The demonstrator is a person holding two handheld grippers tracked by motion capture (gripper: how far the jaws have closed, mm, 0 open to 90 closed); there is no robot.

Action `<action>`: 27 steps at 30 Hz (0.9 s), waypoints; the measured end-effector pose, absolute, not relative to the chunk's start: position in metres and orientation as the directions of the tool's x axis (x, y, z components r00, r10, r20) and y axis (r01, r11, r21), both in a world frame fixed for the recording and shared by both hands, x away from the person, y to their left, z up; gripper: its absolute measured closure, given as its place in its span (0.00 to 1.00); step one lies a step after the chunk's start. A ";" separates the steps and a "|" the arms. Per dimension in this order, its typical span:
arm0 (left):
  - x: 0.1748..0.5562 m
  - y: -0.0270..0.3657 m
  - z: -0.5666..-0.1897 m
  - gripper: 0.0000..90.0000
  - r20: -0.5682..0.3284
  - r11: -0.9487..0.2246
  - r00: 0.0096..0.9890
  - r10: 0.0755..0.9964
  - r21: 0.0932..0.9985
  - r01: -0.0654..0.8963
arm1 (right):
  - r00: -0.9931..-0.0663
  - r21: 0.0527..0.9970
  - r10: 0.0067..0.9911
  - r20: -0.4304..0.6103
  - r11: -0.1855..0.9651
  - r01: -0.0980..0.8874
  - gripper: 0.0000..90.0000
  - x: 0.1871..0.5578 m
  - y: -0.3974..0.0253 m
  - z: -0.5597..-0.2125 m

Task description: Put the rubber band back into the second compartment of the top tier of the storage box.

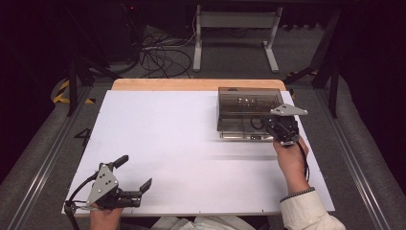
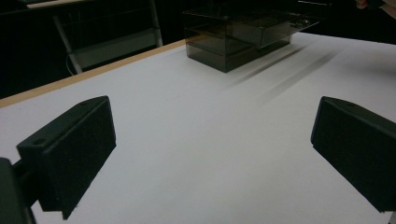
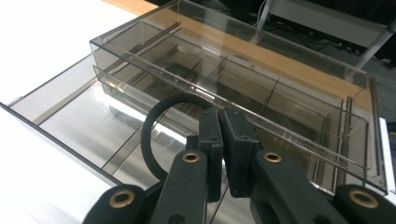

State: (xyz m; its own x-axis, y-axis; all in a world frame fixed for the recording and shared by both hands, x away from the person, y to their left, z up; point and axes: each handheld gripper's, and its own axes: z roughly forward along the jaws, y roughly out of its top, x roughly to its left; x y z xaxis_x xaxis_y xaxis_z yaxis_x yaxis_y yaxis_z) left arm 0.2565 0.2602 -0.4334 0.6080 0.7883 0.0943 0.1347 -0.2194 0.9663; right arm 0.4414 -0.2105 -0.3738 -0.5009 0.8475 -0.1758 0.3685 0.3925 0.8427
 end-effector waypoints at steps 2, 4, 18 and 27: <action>0.257 0.260 -0.433 0.01 0.094 -0.219 0.609 0.788 0.966 0.135 | -0.505 0.839 0.846 -0.170 0.393 0.376 0.96 0.442 -0.210 -0.375; 0.257 0.260 -0.433 0.01 0.093 -0.219 0.609 0.788 0.966 0.137 | -0.507 0.835 0.845 -0.168 0.395 0.382 0.96 0.444 -0.210 -0.376; 0.257 0.261 -0.433 0.01 0.090 -0.218 0.609 0.788 0.966 0.139 | -0.521 0.803 0.839 -0.156 0.415 0.428 0.96 0.450 -0.207 -0.383; 0.257 0.261 -0.433 0.01 0.090 -0.218 0.609 0.788 0.966 0.140 | -0.529 0.791 0.834 -0.155 0.426 0.440 0.91 0.453 -0.206 -0.386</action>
